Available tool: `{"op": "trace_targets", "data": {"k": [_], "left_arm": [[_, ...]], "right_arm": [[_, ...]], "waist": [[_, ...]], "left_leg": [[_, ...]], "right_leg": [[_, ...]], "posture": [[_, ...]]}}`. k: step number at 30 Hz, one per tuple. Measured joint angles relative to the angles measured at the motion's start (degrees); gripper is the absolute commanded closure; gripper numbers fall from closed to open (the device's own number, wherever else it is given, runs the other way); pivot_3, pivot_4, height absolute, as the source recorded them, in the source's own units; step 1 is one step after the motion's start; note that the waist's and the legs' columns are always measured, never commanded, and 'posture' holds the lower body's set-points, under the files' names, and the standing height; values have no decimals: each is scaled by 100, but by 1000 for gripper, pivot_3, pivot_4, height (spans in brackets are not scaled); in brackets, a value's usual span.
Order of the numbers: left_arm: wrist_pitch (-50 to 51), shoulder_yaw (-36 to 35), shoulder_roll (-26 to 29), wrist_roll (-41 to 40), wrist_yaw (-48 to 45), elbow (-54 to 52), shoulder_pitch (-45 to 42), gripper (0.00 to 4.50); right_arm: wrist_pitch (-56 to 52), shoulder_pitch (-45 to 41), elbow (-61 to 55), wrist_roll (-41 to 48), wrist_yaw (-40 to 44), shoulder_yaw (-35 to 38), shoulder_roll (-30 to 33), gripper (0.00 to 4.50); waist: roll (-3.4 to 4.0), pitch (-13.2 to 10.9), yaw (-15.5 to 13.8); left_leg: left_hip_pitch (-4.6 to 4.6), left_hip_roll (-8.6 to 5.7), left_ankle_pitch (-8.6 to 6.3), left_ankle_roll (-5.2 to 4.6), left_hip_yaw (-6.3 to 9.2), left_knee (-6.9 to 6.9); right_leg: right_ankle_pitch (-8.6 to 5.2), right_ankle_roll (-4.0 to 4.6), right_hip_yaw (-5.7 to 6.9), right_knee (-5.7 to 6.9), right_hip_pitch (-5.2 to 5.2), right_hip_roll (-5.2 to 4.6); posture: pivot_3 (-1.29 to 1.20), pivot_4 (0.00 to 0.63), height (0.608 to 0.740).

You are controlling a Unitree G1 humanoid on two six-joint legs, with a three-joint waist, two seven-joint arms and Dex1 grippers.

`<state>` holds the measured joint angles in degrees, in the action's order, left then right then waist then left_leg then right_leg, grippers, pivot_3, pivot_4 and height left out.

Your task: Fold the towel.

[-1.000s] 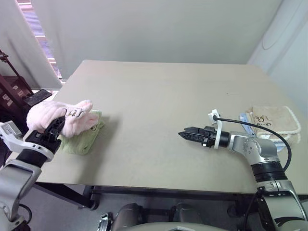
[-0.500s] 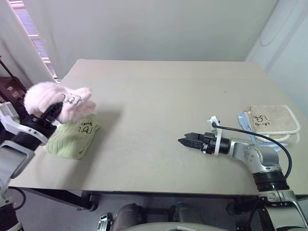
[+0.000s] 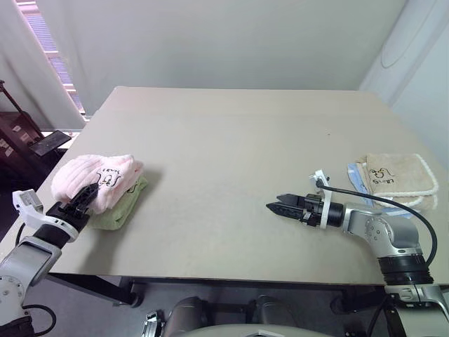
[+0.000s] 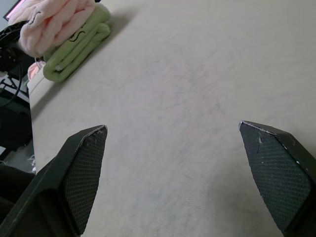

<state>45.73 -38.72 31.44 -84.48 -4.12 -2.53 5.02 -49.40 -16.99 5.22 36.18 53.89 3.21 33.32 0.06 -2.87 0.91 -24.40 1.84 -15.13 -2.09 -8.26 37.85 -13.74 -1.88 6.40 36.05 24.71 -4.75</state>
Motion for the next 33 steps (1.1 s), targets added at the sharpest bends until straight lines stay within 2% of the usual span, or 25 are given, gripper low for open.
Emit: {"op": "trace_targets", "data": {"k": [5, 6, 15, 21, 25, 29, 33], "left_arm": [[11, -59, -120, -1, 32, -3, 144, 188], [23, -59, -171, -3, 47, -13, 205, 21], [119, -270, -461, -510, 285, -913, 1264, 21], [272, -417, -434, -784, -196, -1509, 2345, 21], [-116, -641, -339, 32, -1605, -2255, 3049, 21], [-1136, -447, -157, 1349, -2881, -2722, 2570, 21], [-1526, 311, 450, 2303, -3768, -2919, 2041, 21]], "right_arm": [[20, -1, 0, -34, -16, -1, 1, 0], [27, -2, 0, -51, -16, -1, 1, 0], [217, 2, 1, -163, 88, -18, 7, 0], [310, 31, -41, -200, 211, -25, 24, 0], [374, 172, -344, -167, 258, 56, 149, 0], [678, 177, -478, -181, 109, 317, 155, 0], [1426, 265, -503, -378, -248, 698, 59, 0]], "waist": [[2, 0, 3], [1, 0, 8], [4, -2, 17], [8, -4, 20], [19, -10, -1], [36, -12, -42], [41, -9, -14]], "left_leg": [[-1, -1, 0, 0, 0, -4], [-2, -1, 0, 0, 0, -4], [-2, -1, 0, 0, 0, -17], [-2, -3, 0, 0, 0, -33], [-4, -4, 0, 0, -2, -68], [-9, -3, -1, 0, -4, -79], [-3, -1, 0, 0, -19, -85]], "right_leg": [[0, 0, -2, -5, 3, -2], [0, 0, -2, -5, 4, -2], [-1, 2, -3, -6, 10, -3], [-2, 3, -3, -17, 15, -2], [4, 13, 10, -74, 11, 0], [9, 16, 17, -91, 3, 2], [8, 14, 15, -91, 5, 6]], "posture": [[0, 0, 724], [0, 0, 724], [0, 0, 724], [0, 0, 724], [0, 0, 724], [0, 0, 724], [0, 0, 724]]}}
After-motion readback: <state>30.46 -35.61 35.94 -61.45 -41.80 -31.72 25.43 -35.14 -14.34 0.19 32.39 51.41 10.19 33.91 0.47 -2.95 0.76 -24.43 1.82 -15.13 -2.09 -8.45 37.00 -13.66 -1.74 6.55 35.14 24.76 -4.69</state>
